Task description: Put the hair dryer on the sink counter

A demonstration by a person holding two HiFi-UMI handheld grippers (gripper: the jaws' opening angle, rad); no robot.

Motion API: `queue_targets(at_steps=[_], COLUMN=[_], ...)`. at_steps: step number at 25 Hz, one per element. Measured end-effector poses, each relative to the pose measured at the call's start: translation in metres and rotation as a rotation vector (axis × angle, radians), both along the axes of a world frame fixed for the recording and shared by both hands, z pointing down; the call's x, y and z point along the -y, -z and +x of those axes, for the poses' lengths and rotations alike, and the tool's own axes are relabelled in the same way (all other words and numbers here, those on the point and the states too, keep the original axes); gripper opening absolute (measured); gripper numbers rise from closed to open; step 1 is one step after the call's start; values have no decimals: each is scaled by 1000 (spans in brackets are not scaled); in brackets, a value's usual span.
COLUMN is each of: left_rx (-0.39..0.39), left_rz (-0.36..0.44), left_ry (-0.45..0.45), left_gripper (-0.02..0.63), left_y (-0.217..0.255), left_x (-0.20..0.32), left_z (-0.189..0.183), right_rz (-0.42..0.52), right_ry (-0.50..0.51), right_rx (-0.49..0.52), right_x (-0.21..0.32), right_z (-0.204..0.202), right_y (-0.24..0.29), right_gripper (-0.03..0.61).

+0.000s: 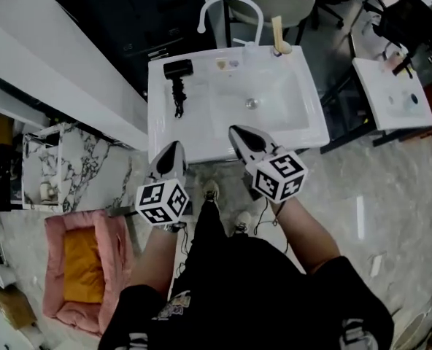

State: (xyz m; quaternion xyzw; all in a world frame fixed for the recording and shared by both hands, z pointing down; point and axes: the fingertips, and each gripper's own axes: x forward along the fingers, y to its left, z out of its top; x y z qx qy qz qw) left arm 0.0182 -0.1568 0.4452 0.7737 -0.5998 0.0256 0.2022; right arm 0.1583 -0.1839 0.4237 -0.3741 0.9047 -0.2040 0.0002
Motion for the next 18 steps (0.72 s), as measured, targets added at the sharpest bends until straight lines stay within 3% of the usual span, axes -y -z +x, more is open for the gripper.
queue_targets(at_steps=[7,13,18], left_rx=[15,12,17], left_rz=[6,23,9], left_ry=[51,95,61], left_gripper=[3,3,3], left_y=[8,18,14], left_x=[-64,-105,-135], left_z=[-45,-113,-173], right_rz=[-31,-36,-38], right_ry=[74,130,113], right_rx=[11,-6,-15], right_x=[-41,-71,-108], right_z=[-49,-121,-187], right_y=[-7,-9,-9], right_gripper=[-2,-3,-2])
